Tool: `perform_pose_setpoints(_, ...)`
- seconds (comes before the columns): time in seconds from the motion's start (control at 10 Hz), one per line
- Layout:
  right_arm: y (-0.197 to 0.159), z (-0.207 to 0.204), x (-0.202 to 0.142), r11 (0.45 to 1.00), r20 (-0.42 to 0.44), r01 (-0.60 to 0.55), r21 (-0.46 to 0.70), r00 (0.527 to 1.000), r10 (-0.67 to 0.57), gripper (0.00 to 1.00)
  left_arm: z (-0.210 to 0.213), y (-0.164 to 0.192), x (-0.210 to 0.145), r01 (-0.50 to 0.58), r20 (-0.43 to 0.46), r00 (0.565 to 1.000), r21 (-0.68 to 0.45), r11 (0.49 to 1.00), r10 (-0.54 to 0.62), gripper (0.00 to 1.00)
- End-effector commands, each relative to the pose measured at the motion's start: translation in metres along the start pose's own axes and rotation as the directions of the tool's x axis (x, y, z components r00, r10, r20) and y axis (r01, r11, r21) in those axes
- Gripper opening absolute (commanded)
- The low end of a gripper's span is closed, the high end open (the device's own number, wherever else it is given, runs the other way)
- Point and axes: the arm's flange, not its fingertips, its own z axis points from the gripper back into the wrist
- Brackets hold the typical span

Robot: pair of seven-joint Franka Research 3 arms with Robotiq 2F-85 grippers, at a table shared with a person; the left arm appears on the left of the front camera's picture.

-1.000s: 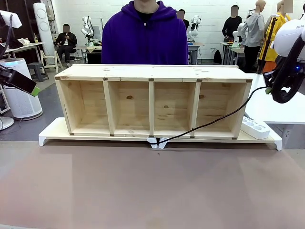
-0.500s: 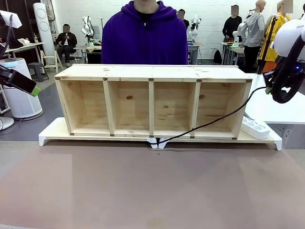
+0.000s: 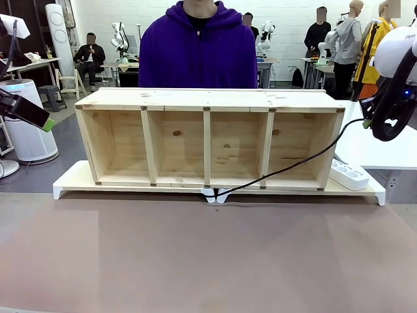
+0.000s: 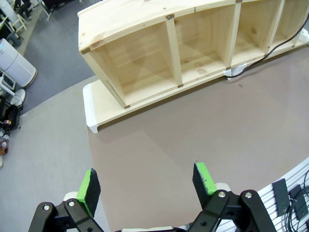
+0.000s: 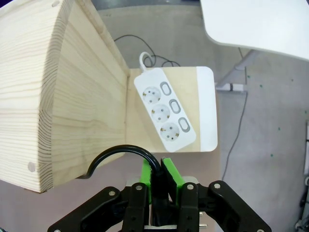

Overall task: Perform cable management.
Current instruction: Release the Power Cable when the human grasps it.

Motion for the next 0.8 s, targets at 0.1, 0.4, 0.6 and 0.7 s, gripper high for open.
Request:
perform_pose_setpoints(0.1,-0.0003,0.0005,0.0004,1.000,0.008,0.000,-0.001,1.000,0.000,0.15,-0.0011,0.0017,0.0010,0.015,0.012,1.000,0.005,1.000,-0.016,1.00)
perform_pose_setpoints(0.4,-0.0003,0.0005,0.0004,1.000,0.008,0.000,-0.001,1.000,0.000,0.15,-0.0011,0.0017,0.0010,0.015,0.012,1.000,0.005,1.000,-0.016,1.00)
perform_pose_setpoints(0.6,-0.0003,0.0005,0.0004,1.000,0.008,0.000,-0.001,1.000,0.000,0.15,-0.0011,0.0017,0.0010,0.015,0.012,1.000,0.005,1.000,-0.016,1.00)
perform_pose_setpoints(0.7,-0.0003,0.0005,0.0004,1.000,0.008,0.000,-0.001,1.000,0.000,0.15,-0.0011,0.0017,0.0010,0.015,0.012,1.000,0.005,1.000,-0.016,1.00)
